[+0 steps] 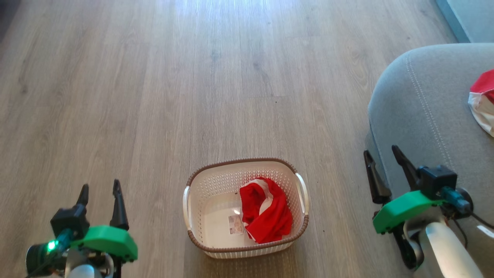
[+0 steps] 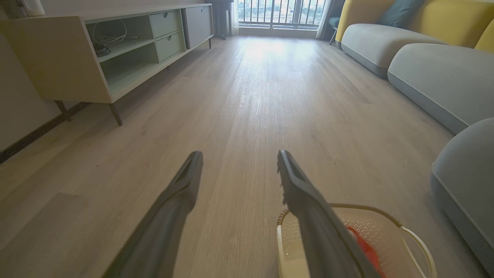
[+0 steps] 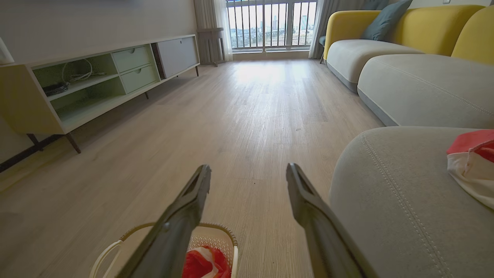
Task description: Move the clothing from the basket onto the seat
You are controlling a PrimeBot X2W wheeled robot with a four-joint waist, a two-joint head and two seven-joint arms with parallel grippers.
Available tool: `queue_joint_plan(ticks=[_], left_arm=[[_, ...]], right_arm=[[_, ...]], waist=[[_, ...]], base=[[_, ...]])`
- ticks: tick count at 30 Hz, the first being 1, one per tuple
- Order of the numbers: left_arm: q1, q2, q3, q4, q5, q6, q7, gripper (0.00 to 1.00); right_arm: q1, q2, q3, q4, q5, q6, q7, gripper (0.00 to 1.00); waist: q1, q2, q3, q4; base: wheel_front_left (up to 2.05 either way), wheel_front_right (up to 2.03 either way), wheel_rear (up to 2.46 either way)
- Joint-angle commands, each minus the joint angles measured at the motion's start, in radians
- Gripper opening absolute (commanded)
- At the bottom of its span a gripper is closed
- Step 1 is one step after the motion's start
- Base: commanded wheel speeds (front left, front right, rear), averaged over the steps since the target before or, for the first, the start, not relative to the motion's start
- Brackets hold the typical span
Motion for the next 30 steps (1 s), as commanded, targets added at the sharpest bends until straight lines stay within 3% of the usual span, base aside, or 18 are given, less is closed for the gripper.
queue_joint_plan(ticks=[1,30], left_arm=[[-0.016,0.006,0.045,-0.039,0.009,-0.007,-0.009,1.0],[0.048,-0.011,0.009,-0.057,0.04,-0.039,-0.01,1.0]], right_arm=[[-0.012,0.009,0.017,-0.039,0.001,0.0,-0.009,1.0],[0.028,0.049,-0.005,-0.062,-0.011,0.0,-0.009,1.0]], waist=[[0.0001,-0.0001,-0.002,0.003],[0.0001,-0.0001,0.0,-0.003]], base=[[0.0,0.0,0.0],[0.0,0.0,0.0]])
